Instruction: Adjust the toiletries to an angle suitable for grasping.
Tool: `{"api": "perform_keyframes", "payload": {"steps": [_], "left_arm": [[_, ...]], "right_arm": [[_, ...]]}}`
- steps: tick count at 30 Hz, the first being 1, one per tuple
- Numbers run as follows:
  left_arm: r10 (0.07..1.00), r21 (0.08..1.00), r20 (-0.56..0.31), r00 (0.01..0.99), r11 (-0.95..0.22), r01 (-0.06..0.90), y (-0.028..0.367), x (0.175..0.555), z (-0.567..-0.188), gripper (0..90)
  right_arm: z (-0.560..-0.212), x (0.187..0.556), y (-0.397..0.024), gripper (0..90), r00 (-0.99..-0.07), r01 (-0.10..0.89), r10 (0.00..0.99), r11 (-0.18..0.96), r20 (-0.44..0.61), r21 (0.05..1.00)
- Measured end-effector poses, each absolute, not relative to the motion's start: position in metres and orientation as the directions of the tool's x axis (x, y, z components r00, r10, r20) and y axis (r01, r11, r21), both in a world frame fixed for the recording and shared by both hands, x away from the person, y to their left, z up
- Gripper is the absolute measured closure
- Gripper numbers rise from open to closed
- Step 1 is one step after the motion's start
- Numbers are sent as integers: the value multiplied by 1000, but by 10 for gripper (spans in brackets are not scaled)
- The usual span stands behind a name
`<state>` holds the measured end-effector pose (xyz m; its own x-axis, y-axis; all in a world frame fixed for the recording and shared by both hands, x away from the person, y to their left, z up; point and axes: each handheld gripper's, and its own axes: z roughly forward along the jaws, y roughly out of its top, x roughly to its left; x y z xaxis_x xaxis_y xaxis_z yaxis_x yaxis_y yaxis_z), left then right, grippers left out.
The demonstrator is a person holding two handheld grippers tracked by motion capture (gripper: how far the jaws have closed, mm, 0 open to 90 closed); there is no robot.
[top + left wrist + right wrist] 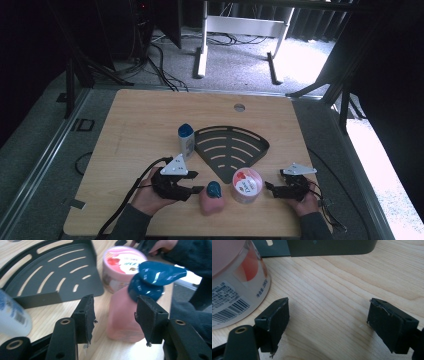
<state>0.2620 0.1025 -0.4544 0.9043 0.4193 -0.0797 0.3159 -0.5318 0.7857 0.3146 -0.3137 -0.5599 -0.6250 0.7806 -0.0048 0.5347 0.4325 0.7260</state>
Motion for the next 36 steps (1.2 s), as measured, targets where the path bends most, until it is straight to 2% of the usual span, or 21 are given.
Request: {"api": "perform_keyframes", "payload": {"steps": [14, 22, 30, 33, 36], "left_arm": [[364, 803, -85, 927, -526, 280, 85, 257, -459, 386], [336, 799, -81, 938, -541, 263, 71, 257, -466, 379], [332, 823, -83, 940, -508, 252, 65, 257, -466, 464], [331, 824, -56, 942, -518, 231, 63, 255, -466, 510], [336, 824, -44, 941, -520, 224, 63, 254, -465, 519]], "right_arm": [[-560, 315, -314, 174, -625, 535, 781, 432, -5, 726], [-560, 315, -314, 174, -625, 535, 781, 433, -5, 726], [-560, 315, -313, 174, -623, 536, 782, 431, -4, 726], [-560, 315, -313, 174, -623, 536, 782, 431, -4, 726], [-560, 315, -313, 174, -623, 537, 782, 431, -4, 726]]}}
